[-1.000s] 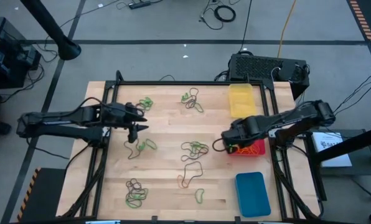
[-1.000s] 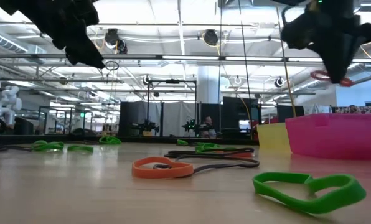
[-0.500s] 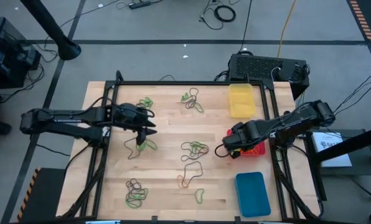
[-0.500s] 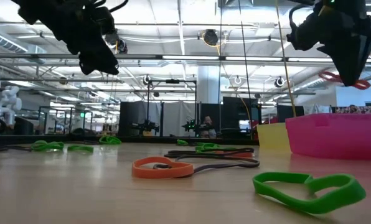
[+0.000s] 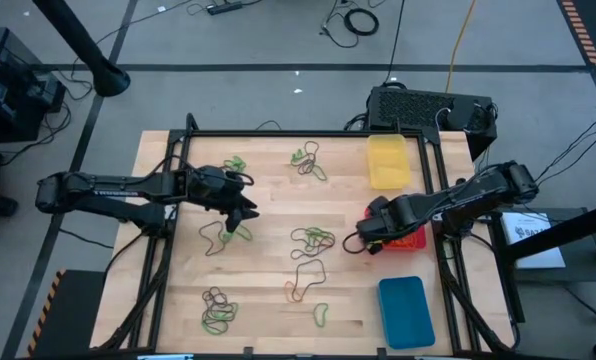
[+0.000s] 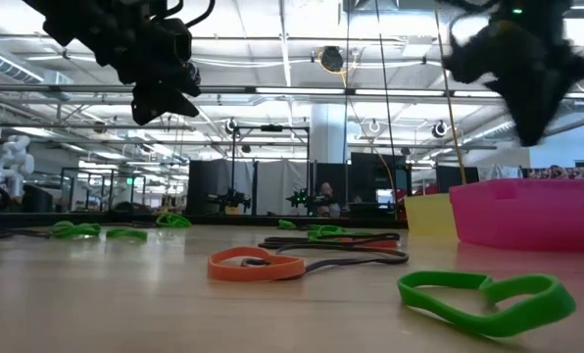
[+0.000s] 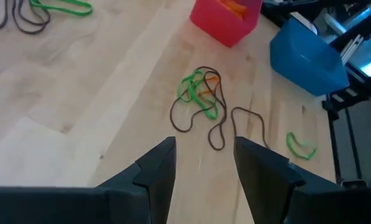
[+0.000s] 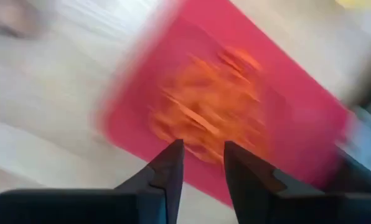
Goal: Sort rubber bands into baskets
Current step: Put the orange rubber band into the red bin
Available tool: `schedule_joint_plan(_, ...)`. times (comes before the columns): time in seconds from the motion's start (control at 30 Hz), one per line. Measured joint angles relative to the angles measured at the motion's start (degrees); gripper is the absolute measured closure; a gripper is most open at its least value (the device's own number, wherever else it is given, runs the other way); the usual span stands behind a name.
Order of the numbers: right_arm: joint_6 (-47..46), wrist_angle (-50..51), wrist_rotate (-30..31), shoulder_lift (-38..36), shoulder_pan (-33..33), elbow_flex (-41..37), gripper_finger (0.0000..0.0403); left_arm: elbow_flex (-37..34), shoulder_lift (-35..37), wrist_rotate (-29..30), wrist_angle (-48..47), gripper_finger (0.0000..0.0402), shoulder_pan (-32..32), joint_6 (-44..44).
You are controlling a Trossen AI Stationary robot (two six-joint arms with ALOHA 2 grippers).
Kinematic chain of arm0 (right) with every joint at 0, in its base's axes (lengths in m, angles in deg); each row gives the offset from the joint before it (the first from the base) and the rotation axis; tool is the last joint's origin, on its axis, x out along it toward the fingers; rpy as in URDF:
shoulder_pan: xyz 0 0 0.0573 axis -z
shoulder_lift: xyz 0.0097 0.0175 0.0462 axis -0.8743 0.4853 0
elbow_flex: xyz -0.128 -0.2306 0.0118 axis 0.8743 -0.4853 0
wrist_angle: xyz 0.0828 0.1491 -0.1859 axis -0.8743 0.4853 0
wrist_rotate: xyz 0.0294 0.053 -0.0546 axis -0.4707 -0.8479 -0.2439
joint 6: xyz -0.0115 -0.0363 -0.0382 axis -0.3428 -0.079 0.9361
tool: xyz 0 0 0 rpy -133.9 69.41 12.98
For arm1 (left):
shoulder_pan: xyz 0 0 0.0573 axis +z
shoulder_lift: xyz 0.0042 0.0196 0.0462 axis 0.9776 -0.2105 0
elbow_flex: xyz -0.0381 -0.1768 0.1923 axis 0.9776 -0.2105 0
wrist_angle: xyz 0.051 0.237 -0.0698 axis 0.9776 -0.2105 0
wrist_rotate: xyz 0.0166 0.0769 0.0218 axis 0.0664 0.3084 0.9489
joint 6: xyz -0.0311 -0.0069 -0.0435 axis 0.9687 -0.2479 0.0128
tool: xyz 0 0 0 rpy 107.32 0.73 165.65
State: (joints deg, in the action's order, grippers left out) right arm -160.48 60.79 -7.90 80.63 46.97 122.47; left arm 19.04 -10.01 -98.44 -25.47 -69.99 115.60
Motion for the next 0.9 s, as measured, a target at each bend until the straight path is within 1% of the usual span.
schedule_joint_plan(0.07,3.1,-8.1,2.4,0.0,0.0,0.0,0.0294,0.0,0.0,0.0,0.1,0.0233,0.0,0.6)
schedule_joint_plan(0.23,15.2,-31.8,8.1,1.1,0.1,0.0,0.0293,0.0,0.0,0.0,0.1,0.0233,0.0,1.6)
schedule_joint_plan(0.33,17.7,-41.1,9.4,3.3,0.6,0.0,0.0294,0.0,0.0,0.0,-0.1,0.0233,0.0,1.6)
schedule_joint_plan(0.47,18.0,-46.4,7.8,8.8,2.1,0.0,0.0301,0.0,0.0,0.0,-0.3,0.0233,-0.5,1.6)
schedule_joint_plan(0.53,17.7,-48.8,4.9,11.9,3.3,0.0,0.0306,0.0,0.0,0.0,-0.3,0.0233,-0.8,1.5)
schedule_joint_plan(0.6,16.6,-51.1,0.7,14.9,4.5,0.1,0.0311,0.0,0.0,0.0,-0.3,0.0233,-1.0,1.2)
schedule_joint_plan(0.67,15.8,-51.3,-2.4,17.7,5.3,0.6,0.0315,0.0,0.0,0.0,-0.3,0.0233,-1.1,1.1)
schedule_joint_plan(0.9,14.9,-50.8,-2.9,23.6,6.6,3.9,0.0327,0.0,0.0,0.0,-0.7,0.0233,-1.1,-0.5)
